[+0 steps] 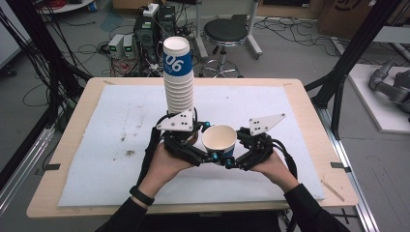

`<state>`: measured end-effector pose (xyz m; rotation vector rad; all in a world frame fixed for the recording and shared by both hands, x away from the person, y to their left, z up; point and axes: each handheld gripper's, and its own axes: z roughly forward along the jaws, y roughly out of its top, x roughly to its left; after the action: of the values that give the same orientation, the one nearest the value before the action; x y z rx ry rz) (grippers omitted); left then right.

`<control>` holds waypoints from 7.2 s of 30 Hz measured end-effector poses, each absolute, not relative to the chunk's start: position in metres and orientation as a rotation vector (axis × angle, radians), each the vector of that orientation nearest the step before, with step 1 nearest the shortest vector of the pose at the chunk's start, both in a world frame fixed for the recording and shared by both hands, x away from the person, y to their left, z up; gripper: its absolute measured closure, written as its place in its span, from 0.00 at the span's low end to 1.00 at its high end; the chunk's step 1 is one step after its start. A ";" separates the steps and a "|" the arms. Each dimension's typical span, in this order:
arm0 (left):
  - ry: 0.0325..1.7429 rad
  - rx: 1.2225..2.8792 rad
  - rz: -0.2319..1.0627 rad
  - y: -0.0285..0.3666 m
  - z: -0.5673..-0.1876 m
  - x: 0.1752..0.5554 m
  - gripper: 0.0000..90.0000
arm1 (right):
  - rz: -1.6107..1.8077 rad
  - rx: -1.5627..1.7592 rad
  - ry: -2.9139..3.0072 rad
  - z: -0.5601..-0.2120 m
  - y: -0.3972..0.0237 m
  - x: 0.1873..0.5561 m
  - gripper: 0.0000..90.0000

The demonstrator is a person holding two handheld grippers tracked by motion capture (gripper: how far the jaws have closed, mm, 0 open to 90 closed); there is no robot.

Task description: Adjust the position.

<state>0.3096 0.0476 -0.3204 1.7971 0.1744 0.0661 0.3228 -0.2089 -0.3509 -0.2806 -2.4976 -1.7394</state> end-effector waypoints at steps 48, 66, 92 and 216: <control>0.217 1.700 0.067 0.062 -0.330 0.313 0.13 | -1.918 -0.314 -2.400 -0.333 -0.241 0.329 0.28; 0.237 1.755 0.027 0.033 -0.350 0.314 0.13 | -1.943 -0.329 -2.366 -0.332 -0.242 0.324 0.28; 0.203 1.744 -0.016 0.025 -0.357 0.313 0.32 | -1.927 -0.309 -2.337 -0.339 -0.226 0.320 0.28; 0.203 1.720 0.130 0.065 -0.334 0.305 0.19 | -2.045 -0.341 -2.358 -0.327 -0.247 0.321 0.22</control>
<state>0.3049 0.0654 -0.3343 1.7196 0.2028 0.1296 0.3211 -0.2470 -0.3267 -0.3405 -2.3584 -2.0452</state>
